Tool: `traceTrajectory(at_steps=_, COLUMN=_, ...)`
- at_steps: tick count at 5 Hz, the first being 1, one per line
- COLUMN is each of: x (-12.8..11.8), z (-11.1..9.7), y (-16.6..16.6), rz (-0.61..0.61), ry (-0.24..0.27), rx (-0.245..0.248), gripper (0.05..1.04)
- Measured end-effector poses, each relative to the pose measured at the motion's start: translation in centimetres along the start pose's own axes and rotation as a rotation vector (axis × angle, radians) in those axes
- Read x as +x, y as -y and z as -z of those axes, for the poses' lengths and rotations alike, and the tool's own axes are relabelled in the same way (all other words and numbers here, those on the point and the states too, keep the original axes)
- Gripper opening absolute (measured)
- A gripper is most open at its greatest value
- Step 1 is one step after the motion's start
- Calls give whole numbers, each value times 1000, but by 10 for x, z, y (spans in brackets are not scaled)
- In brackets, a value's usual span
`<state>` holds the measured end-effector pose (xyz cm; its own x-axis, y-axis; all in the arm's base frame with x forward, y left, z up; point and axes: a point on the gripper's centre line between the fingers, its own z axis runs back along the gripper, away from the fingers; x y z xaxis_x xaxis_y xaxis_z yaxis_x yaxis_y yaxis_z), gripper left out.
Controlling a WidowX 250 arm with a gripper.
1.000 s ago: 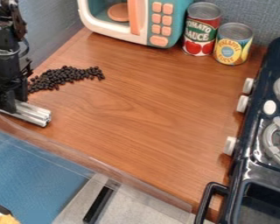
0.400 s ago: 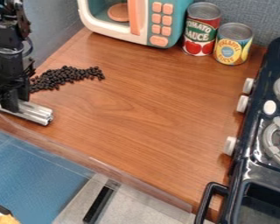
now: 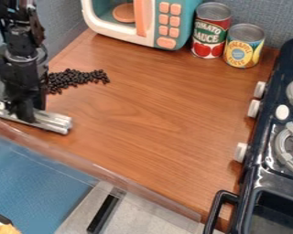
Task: Sweep into pile
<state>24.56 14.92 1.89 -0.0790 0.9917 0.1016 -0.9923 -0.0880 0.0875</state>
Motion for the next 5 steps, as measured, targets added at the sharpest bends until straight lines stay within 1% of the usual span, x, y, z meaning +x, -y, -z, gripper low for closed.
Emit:
traceTrajectory(at_steps=1, x=-3, z=-17, y=0, rz=-4, ry=-25, rx=-52, gripper=348)
traceTrajectory(at_steps=2, x=4, z=-20, y=-2, rz=-22, ry=-48, rx=-80, gripper=348)
traceTrajectory(at_steps=3, x=7, z=-20, y=-3, rz=-25, ry=-35, rx=-66, gripper=348)
traceTrajectory(at_steps=5, x=14, z=-18, y=2, rz=-40, ry=-5, rx=-62, gripper=348)
